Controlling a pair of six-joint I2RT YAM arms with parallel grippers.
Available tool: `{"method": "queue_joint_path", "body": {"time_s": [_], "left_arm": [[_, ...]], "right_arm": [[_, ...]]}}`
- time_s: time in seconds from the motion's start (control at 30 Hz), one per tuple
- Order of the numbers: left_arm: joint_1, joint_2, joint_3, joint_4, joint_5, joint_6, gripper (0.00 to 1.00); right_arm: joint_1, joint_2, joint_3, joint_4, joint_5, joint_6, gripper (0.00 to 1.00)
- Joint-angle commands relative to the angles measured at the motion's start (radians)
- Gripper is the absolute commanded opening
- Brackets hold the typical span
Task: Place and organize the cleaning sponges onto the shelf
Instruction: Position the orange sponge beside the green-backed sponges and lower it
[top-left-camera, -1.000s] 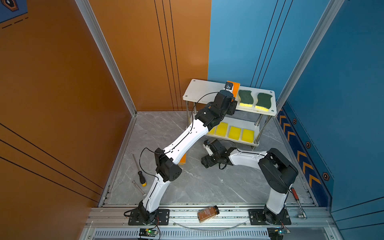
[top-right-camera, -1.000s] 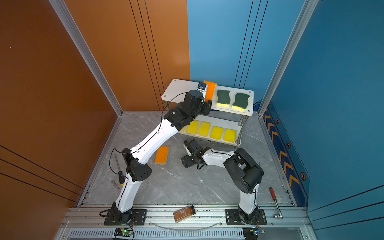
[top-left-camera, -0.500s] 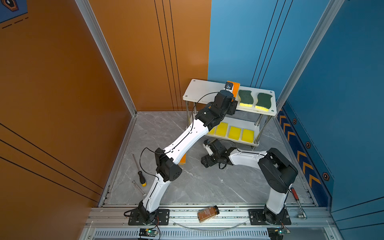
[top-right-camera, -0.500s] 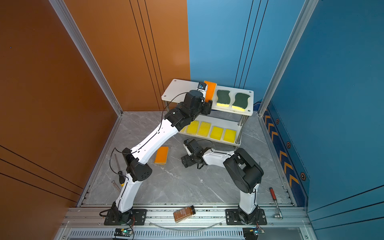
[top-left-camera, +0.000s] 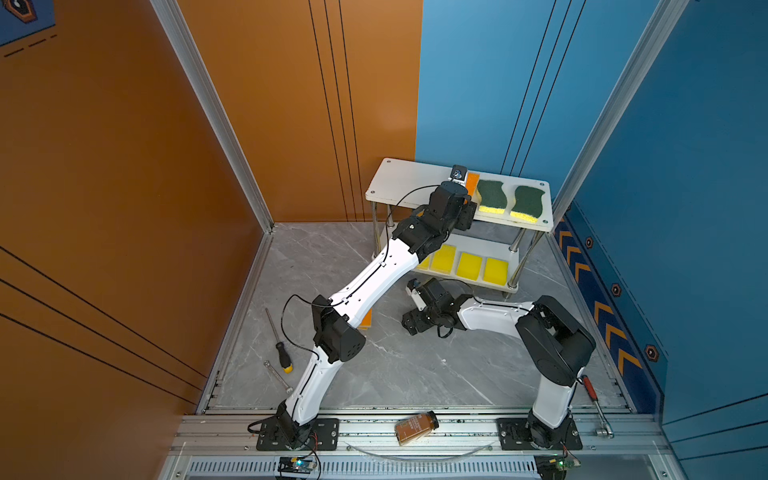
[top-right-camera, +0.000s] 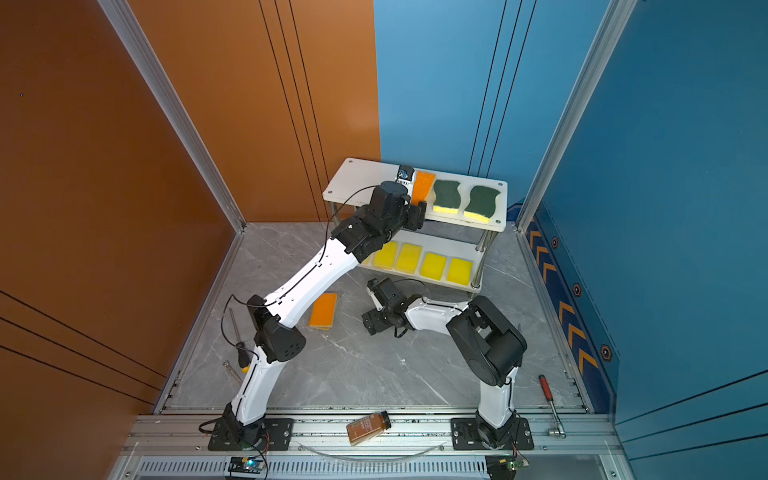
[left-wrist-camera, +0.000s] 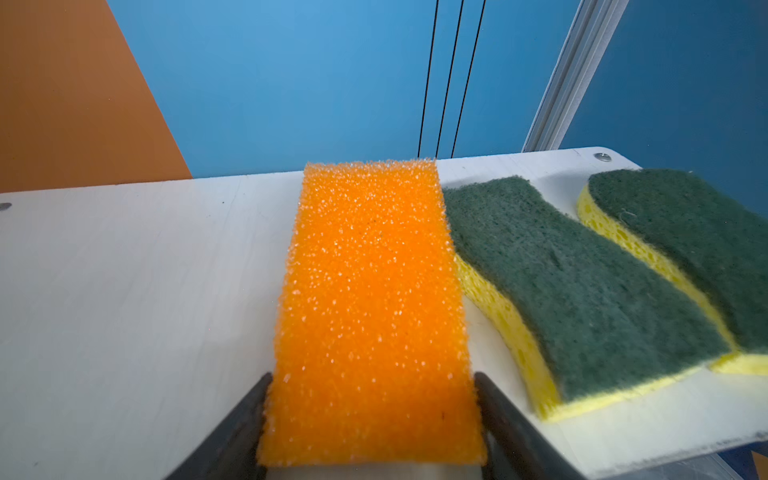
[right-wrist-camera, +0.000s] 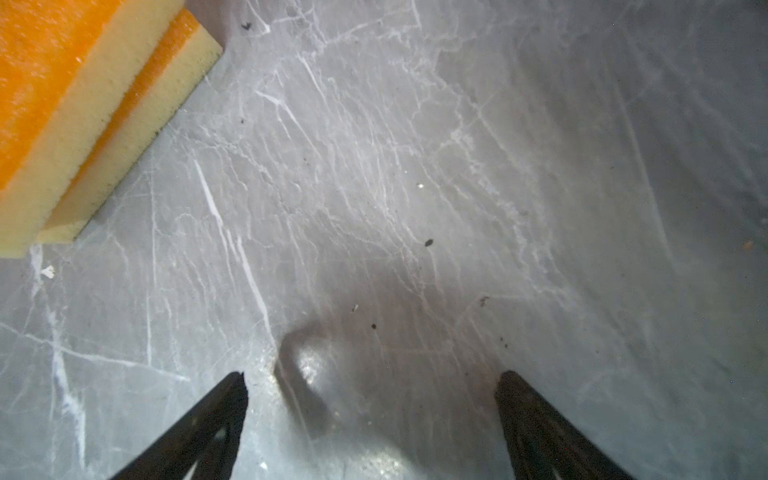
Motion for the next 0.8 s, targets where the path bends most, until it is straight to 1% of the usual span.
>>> {"method": "queue_joint_path", "body": {"time_s": [0.0, 0.2, 0.4, 0.77], "left_arm": [[-0.001, 0.017, 0.030, 0.019, -0.022, -0.014, 0.73], [-0.002, 0.021, 0.029, 0.019, -0.032, -0.022, 0.71], [-0.005, 0.024, 0.027, 0.021, -0.070, -0.033, 0.68], [-0.008, 0.024, 0.027, 0.035, -0.066, -0.034, 0.68]], "right_arm": [[-0.008, 0.085, -0.044, -0.133, -0.059, 0.009, 0.92], [-0.007, 0.087, -0.047, -0.133, -0.058, 0.011, 0.92], [-0.009, 0.088, -0.047, -0.133, -0.058, 0.011, 0.92], [-0.010, 0.089, -0.049, -0.134, -0.057, 0.011, 0.92]]}}
